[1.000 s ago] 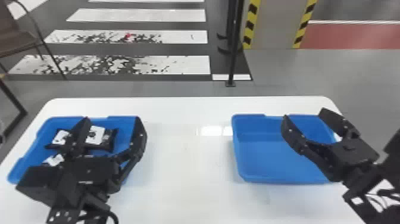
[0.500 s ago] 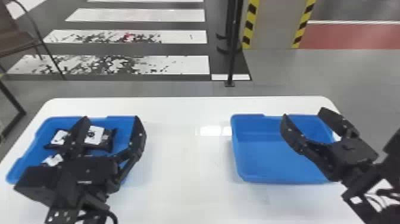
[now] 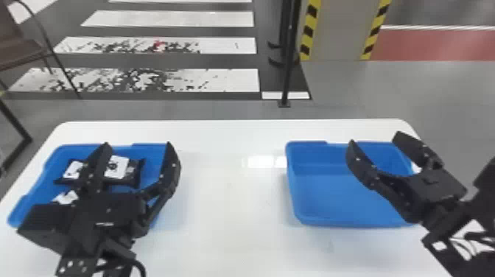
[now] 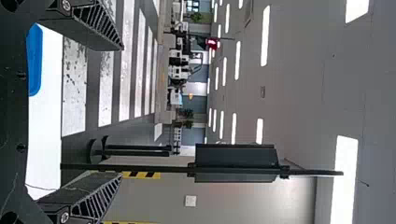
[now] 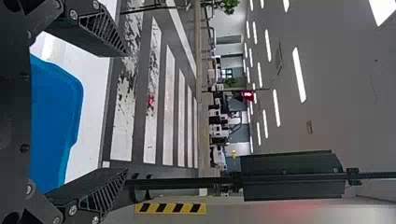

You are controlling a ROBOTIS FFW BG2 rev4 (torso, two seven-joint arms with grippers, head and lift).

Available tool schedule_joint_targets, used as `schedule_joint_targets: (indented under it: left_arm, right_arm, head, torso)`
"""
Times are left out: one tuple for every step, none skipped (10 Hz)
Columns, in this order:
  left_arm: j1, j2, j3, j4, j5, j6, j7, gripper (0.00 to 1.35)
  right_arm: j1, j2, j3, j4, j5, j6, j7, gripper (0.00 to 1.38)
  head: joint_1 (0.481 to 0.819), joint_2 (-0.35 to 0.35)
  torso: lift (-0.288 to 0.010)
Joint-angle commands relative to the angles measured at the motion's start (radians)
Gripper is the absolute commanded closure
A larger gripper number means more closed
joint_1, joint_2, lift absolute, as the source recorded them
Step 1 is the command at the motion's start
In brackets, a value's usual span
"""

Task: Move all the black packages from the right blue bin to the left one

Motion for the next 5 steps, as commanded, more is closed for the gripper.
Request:
schedule_joint_targets:
  left_arm:
    - [-0.001, 0.001, -0.002, 0.0, 0.0, 0.0, 0.0, 0.08]
    - [-0.003, 0.001, -0.002, 0.0, 0.0, -0.002, 0.0, 0.08]
    - [-0.001, 0.001, -0.002, 0.0, 0.0, -0.002, 0.001, 0.08]
    - [-0.001, 0.001, -0.002, 0.0, 0.0, -0.002, 0.0, 0.08]
    - [-0.001, 0.001, -0.002, 0.0, 0.0, -0.002, 0.0, 0.09]
  right_arm:
    - [0.0, -0.002, 0.0, 0.0, 0.0, 0.0, 0.0, 0.16]
    - [-0.003, -0.002, 0.0, 0.0, 0.002, 0.0, 0.0, 0.16]
    - [-0.003, -0.002, 0.002, 0.0, 0.002, -0.002, 0.0, 0.15]
    - [0.0, -0.002, 0.0, 0.0, 0.002, -0.002, 0.0, 0.15]
    - [0.0, -0.002, 0.002, 0.0, 0.002, -0.002, 0.0, 0.15]
  head:
    - [0.695, 0.0]
    - [0.695, -0.001]
    - [0.695, -0.001]
    - [0.695, -0.001]
    - [0.695, -0.001]
  torso:
    - [-0.154]
    - [-0.154]
    - [-0.154]
    - [-0.154]
    - [-0.154]
